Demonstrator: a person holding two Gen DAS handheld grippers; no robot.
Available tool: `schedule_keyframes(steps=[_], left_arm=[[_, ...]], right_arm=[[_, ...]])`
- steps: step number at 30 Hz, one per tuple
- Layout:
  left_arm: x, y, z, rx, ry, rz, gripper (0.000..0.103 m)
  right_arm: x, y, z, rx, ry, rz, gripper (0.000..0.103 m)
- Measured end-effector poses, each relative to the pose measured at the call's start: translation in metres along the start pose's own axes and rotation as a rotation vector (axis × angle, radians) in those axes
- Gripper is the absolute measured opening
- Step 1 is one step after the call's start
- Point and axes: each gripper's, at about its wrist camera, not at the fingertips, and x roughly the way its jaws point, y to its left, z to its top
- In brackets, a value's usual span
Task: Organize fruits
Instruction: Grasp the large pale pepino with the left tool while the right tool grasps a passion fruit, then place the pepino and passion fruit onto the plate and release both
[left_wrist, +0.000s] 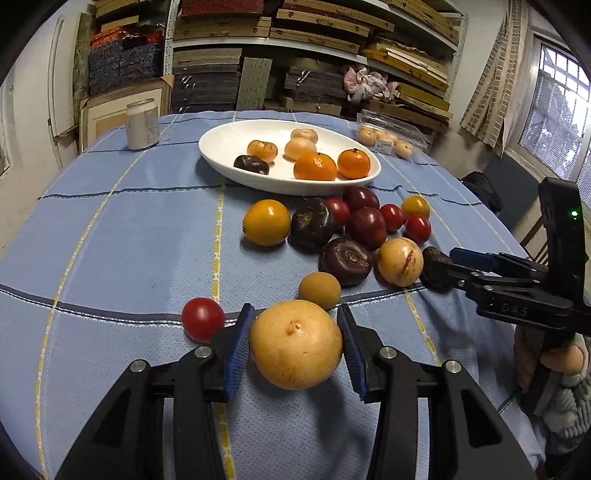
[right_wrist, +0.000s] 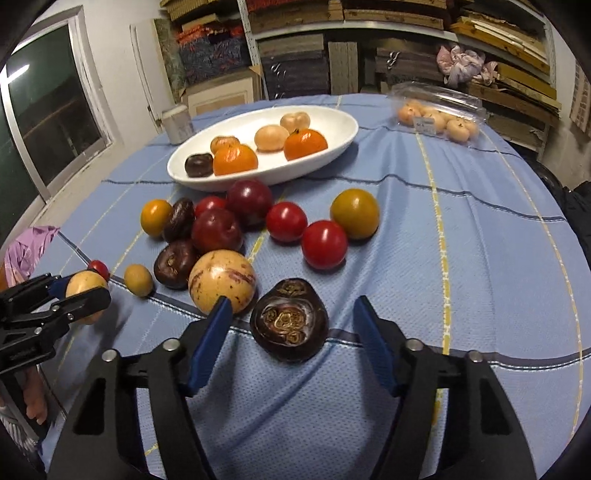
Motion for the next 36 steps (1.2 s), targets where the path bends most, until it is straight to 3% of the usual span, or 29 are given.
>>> schedule_keyframes(steps=[6,17,23,36], left_arm=[[0.003,-0.003,-0.001,0.01,0.01,-0.004,0.046],[0.003,0.001,0.0,-0.002,0.008,0.0,0.046],[0.003,-0.003,-0.002,0.016,0.012,-0.002,0.046],[0.004,-0.003,0.0,0.007,0.011,0.012,0.046]], right_arm=[[0.002,-0.001,0.0,0.0,0.015,0.004,0.061],[0.0,-0.002,-0.004,-0.018,0.035,0.019,0.046],[0.006,0.005,-0.001,-0.057,0.043,-0.038,0.046],[-0.006,0.009,-0.003,-0.082,-0.014,-0.055,0.043]])
